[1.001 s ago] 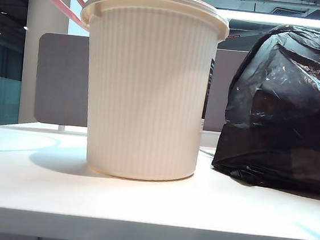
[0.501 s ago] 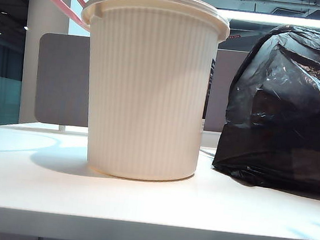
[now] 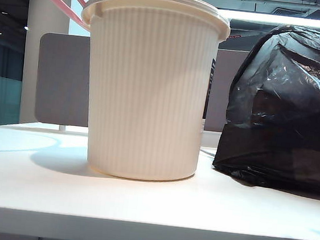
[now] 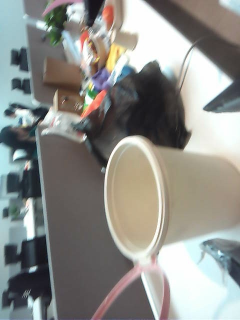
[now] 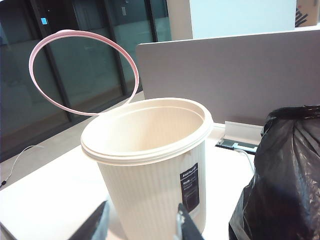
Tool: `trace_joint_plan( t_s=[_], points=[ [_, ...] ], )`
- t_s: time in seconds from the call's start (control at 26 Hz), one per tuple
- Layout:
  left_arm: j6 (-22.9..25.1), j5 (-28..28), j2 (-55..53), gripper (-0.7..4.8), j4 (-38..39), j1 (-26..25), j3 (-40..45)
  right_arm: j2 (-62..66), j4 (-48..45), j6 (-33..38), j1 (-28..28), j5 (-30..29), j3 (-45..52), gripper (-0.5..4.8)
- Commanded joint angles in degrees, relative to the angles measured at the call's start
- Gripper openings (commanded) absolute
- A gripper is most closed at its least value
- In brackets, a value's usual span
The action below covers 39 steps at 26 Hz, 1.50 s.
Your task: Open the ring lid of the trash can, pull out the black garbage bag inside, and place it on the table.
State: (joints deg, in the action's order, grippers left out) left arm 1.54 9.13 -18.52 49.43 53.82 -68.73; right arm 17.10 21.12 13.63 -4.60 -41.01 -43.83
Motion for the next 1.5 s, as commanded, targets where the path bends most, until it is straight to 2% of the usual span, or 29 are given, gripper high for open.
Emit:
trace_joint_plan(
  t_s=[0.04, 0.12, 0.42, 0.54, 0.73, 0.81, 1.04, 1.19, 1.5],
  points=[
    [0.61, -5.16, 1.29, 2.85, -3.19, 0.09, 3.89, -2.03, -1.25, -0.15, 0.07, -0.04, 1.68, 1.70],
    [1.51, -6.58, 1.36, 2.68, -3.48, 0.09, 5.64, -3.28, -1.27, -0.15, 0.07, -0.02, 2.67, 1.70],
    [3.65, -13.51, 1.33, 2.64, -6.71, 0.09, 13.35, -6.36, -1.25, -0.13, 0.04, 0.17, 5.95, 1.70],
    [3.61, -14.56, 1.33, 2.10, -8.52, 0.09, 16.33, -6.62, -0.94, -0.13, 0.04, 0.17, 7.41, 1.70],
    [3.54, -14.56, 1.36, 2.00, -11.43, 0.09, 20.74, -6.67, -0.39, -0.13, 0.04, 0.17, 8.74, 1.70],
    [3.04, -14.88, 1.36, 1.75, -13.29, 0.09, 22.93, -6.67, -0.42, -0.15, 0.04, 0.26, 9.05, 1.70],
    [2.49, -16.37, 1.33, 1.69, -21.16, 0.09, 29.86, -6.69, -1.73, -0.20, 0.04, 0.39, 10.27, 1.70],
    [1.60, -16.92, 1.33, 1.11, -26.03, 0.07, 33.53, -6.71, -2.34, -0.17, 0.04, 0.39, 11.85, 1.70],
    [0.00, -16.90, 1.36, 1.11, -32.96, 0.04, 39.47, -8.96, -4.76, -0.09, 0.04, 2.03, 17.42, 1.69]
  ],
)
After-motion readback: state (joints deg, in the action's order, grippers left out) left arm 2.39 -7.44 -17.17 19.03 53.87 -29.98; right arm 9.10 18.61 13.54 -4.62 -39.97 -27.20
